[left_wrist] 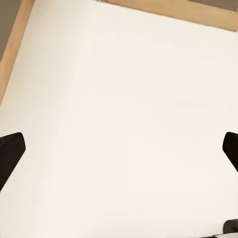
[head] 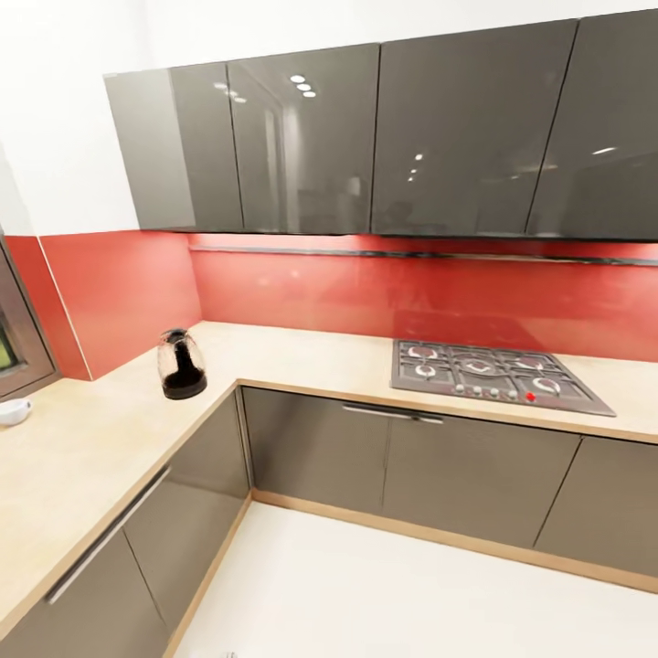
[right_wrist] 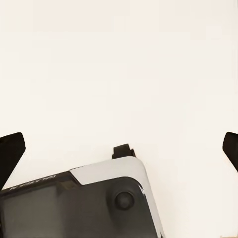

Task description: Set up a coffee station on the kitchen countertop: keep the coffee maker on the countertop, move the bottle of coffee from the kitchen shelf to the counter next to the coffee maker, place a paper coffee filter on top of the coffee maker, put the saucer next to the coffee maker with the coffee cup on the saucer, and place the electric kettle next to the coffee maker.

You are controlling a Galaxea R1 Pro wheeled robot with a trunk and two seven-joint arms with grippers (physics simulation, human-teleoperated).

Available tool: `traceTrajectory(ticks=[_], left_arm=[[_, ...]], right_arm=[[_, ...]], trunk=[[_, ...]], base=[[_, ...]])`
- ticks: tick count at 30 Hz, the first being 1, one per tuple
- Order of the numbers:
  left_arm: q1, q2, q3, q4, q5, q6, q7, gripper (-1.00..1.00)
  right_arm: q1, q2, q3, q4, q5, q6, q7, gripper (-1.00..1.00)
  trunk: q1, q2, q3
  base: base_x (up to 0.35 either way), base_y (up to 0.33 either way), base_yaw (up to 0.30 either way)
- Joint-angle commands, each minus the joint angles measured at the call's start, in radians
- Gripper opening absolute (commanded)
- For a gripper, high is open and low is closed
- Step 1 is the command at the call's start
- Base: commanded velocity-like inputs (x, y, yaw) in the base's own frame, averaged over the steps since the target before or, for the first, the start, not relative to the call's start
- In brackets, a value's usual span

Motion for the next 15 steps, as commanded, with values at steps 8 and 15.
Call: traceTrajectory(ticks=[8,15], left_arm=[[0.0,0.0,-0.007,0.001,0.01,-0.003,-0.003,1.0],[0.0,0.0,-0.007,0.001,0.01,-0.003,-0.003,1.0]], right_arm=[[0.0,0.0,0.008,-0.002,-0.009,-0.001,-0.004,1.0],[0.0,0.0,0.008,-0.002,-0.009,-0.001,-0.004,1.0]], trunk=[[0.001,0.0,0.0],[0.001,0.0,0.0]], base=[[0.337,-0.083,0.044],[0.337,-0.084,0.233]])
